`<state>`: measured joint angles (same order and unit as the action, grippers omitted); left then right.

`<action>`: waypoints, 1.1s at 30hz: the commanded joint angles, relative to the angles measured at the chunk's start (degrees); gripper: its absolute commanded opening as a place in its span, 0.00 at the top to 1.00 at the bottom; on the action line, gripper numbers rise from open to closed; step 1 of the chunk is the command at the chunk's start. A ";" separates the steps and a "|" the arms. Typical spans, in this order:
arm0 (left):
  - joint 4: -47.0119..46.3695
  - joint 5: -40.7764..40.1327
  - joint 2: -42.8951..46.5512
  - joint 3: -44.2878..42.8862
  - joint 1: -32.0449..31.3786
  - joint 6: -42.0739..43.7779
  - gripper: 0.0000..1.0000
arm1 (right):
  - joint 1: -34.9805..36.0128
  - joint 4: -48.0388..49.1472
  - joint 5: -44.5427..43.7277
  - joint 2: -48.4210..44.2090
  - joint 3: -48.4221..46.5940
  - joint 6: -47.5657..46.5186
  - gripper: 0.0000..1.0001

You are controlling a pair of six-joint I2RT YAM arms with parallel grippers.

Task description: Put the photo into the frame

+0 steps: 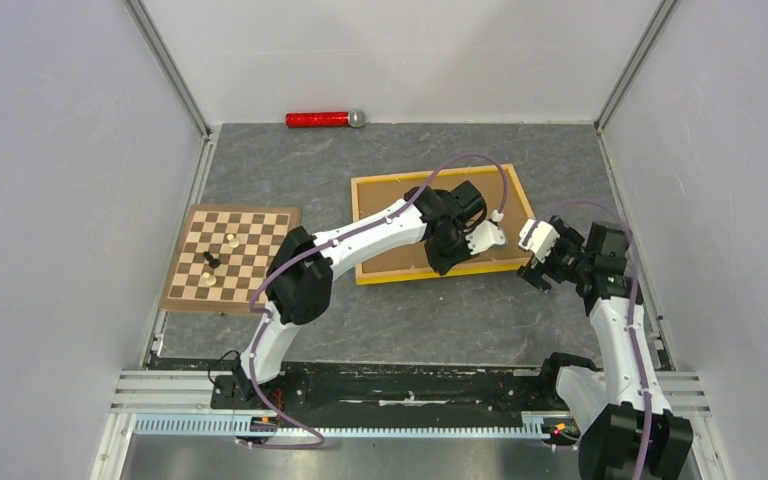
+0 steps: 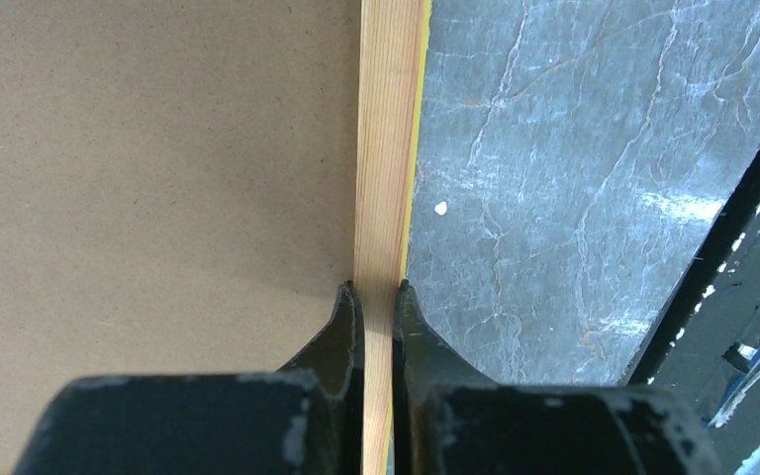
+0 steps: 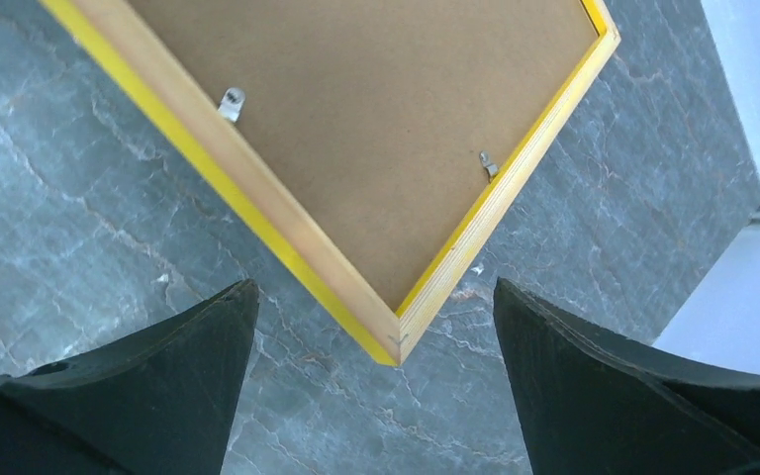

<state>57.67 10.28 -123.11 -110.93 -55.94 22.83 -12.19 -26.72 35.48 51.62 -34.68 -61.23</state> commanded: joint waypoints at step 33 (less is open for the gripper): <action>8.11 4.72 -0.29 -10.13 0.15 2.96 0.98 | 10.25 23.03 -6.48 -6.27 18.00 -15.35 0.36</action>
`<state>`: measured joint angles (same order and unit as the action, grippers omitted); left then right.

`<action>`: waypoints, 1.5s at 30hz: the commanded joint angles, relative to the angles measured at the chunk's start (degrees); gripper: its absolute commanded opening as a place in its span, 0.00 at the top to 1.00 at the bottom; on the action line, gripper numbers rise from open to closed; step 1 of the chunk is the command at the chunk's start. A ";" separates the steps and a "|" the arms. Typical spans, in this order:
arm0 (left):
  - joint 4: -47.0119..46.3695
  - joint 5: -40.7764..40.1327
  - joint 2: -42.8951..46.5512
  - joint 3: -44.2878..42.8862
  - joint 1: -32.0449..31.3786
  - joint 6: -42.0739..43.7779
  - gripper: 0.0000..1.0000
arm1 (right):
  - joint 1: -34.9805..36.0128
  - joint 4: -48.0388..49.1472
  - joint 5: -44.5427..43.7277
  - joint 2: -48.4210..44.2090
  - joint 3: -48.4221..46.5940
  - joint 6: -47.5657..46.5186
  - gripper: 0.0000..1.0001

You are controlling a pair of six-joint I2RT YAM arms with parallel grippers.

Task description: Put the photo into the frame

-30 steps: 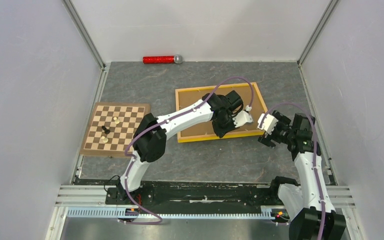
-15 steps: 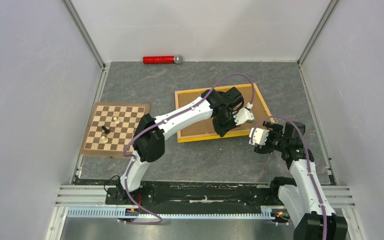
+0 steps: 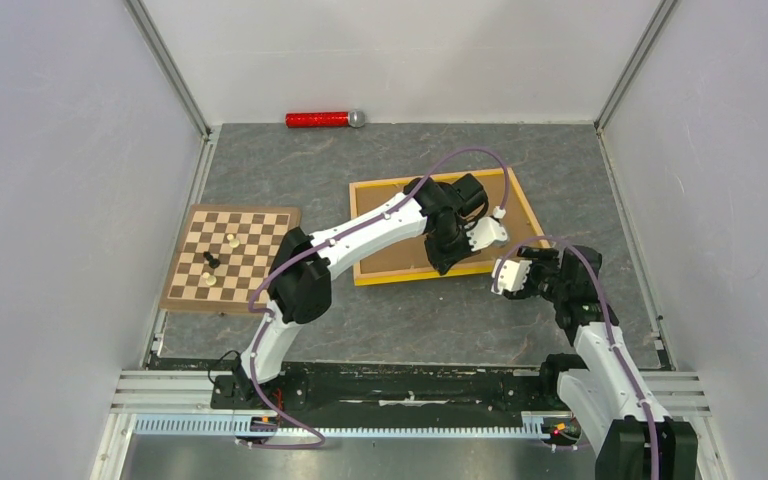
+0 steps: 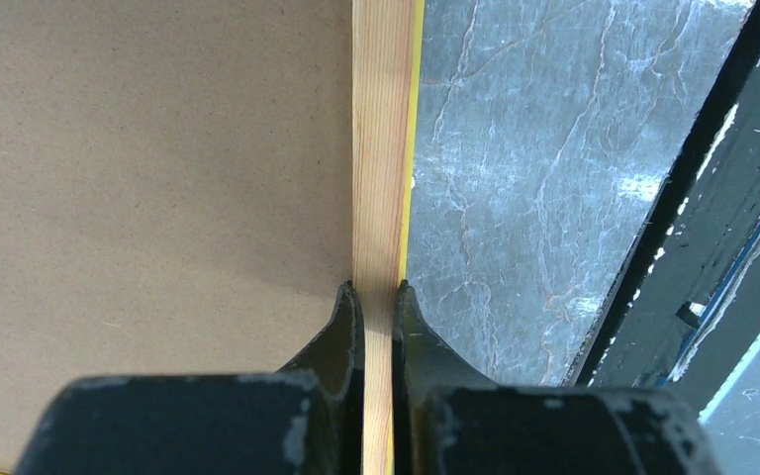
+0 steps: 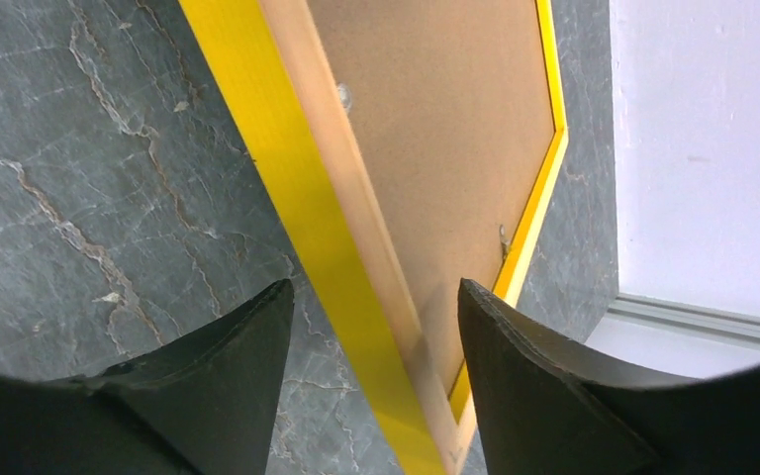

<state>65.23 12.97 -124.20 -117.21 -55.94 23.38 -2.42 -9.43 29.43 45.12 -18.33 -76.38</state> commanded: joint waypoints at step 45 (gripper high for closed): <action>-0.63 -10.96 22.67 -7.28 9.21 4.50 0.21 | 1.18 -21.34 5.46 8.52 -28.73 8.77 1.00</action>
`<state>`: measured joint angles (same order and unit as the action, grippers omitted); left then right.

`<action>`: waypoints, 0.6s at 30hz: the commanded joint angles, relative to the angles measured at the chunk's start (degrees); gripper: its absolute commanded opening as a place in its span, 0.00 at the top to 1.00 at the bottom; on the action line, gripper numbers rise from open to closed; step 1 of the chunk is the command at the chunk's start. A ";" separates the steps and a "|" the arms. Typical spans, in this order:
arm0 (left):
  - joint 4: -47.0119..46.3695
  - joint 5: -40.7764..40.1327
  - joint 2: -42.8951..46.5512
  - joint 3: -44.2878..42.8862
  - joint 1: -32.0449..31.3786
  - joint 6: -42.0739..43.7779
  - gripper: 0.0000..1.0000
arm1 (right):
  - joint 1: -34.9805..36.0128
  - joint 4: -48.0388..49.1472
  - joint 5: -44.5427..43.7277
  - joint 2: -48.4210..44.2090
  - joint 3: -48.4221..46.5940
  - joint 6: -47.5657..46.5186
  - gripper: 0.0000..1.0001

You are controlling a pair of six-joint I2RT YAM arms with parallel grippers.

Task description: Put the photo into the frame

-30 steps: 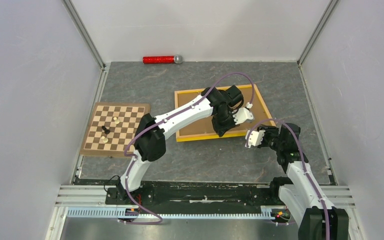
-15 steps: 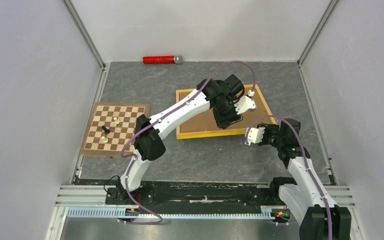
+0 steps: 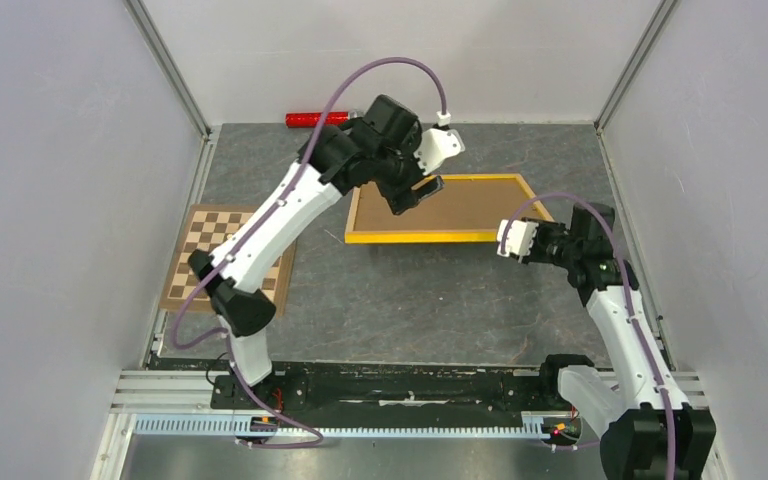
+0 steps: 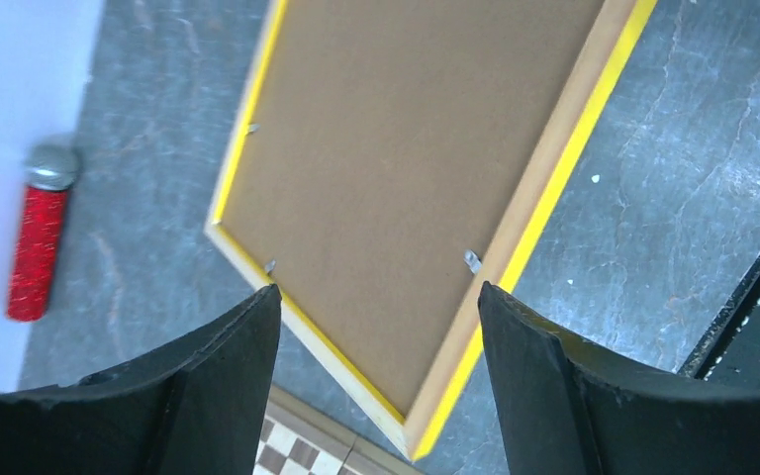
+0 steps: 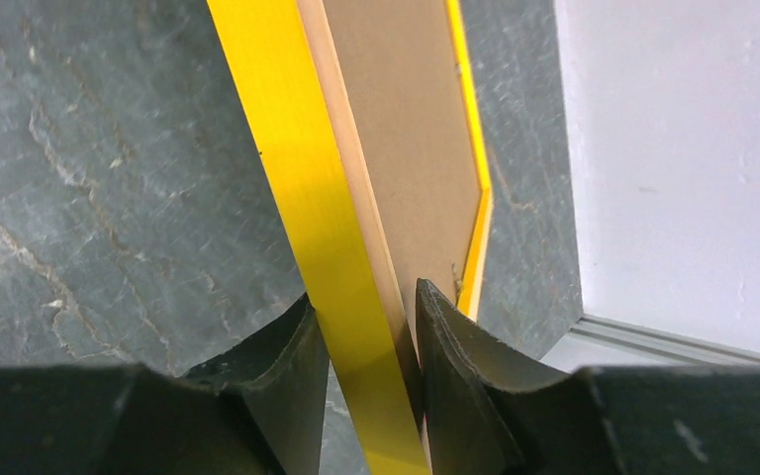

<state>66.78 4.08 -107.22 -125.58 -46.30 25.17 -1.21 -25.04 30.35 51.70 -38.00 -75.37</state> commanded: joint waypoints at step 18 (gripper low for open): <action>-8.45 -4.78 13.14 8.05 -0.54 10.51 0.14 | 0.70 -20.94 9.07 6.91 -26.16 14.37 1.00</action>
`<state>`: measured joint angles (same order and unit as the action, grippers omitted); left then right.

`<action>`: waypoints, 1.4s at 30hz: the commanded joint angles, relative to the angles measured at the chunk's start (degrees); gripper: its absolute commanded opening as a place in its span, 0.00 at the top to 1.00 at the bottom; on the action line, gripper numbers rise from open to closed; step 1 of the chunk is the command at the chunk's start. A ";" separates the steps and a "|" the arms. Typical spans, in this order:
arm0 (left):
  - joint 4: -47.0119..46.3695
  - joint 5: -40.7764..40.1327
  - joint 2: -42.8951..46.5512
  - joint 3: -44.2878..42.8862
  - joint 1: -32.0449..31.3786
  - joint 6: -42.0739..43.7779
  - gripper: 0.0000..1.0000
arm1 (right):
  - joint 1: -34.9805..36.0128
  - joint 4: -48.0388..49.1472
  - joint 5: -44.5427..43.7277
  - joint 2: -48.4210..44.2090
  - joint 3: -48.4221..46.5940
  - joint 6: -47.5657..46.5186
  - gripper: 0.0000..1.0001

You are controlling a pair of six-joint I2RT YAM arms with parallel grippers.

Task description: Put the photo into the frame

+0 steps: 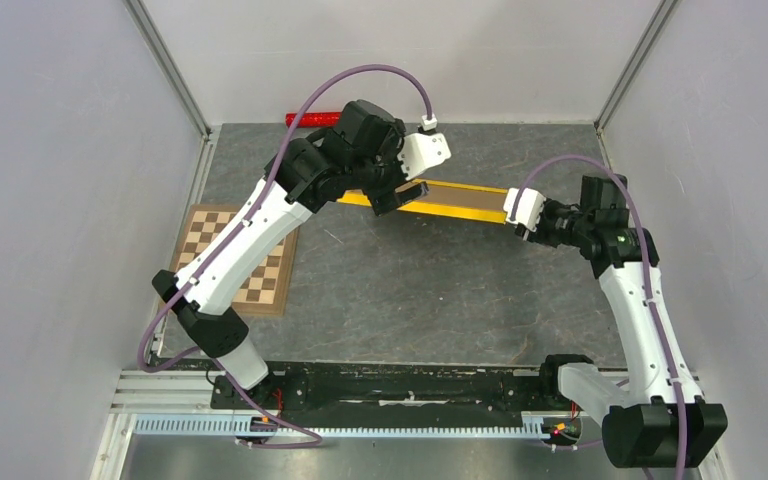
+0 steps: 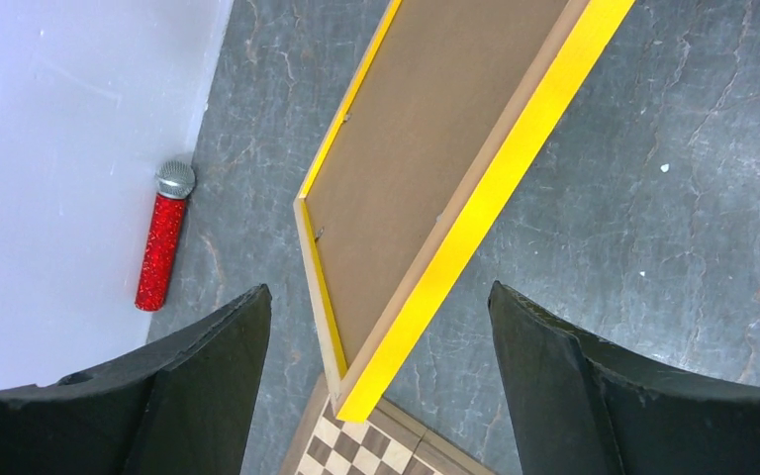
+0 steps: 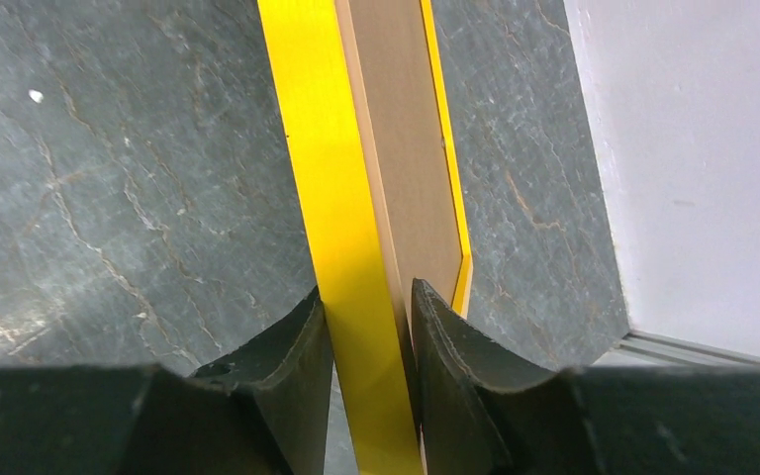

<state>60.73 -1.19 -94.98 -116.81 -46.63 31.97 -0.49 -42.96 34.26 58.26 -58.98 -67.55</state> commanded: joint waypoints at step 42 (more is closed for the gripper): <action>-9.74 10.71 4.77 8.85 9.39 19.18 0.08 | 0.03 -12.05 8.63 2.31 -15.22 11.32 1.00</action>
<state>54.00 3.46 -94.63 -110.80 -42.09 49.36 -0.47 -55.31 40.14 60.88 -70.39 -59.11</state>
